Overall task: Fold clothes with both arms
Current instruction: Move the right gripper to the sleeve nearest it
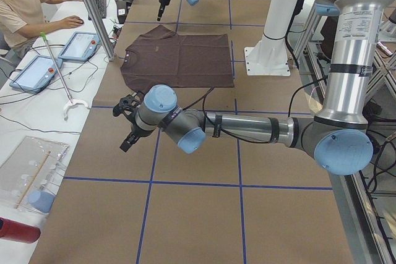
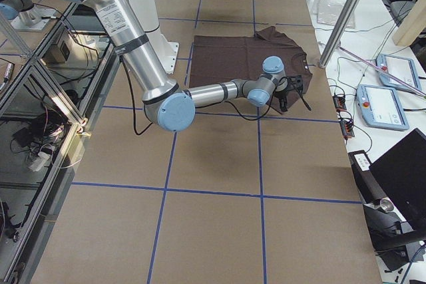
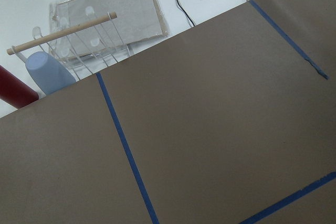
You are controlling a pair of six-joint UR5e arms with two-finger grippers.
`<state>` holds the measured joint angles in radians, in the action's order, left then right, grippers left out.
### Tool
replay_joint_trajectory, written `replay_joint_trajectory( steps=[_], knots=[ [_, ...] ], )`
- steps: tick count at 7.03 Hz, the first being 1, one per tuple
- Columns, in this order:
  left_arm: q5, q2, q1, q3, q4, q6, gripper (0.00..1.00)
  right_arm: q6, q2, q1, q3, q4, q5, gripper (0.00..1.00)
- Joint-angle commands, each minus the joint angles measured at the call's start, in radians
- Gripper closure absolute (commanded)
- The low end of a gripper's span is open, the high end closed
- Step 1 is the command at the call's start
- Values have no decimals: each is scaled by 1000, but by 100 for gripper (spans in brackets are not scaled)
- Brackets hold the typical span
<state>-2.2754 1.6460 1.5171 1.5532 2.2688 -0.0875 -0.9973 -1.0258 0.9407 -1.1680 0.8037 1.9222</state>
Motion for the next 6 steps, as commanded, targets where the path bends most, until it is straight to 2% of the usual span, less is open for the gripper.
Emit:
replay_joint_trajectory(
  steps=[1, 6],
  knots=[
    [0, 0, 0, -2, 0, 0, 0, -1, 9, -23, 27, -1, -28, 34],
    [2, 2, 0, -5, -2, 0, 0, -3, 32, -42, 70, 0, -63, 41]
  ],
)
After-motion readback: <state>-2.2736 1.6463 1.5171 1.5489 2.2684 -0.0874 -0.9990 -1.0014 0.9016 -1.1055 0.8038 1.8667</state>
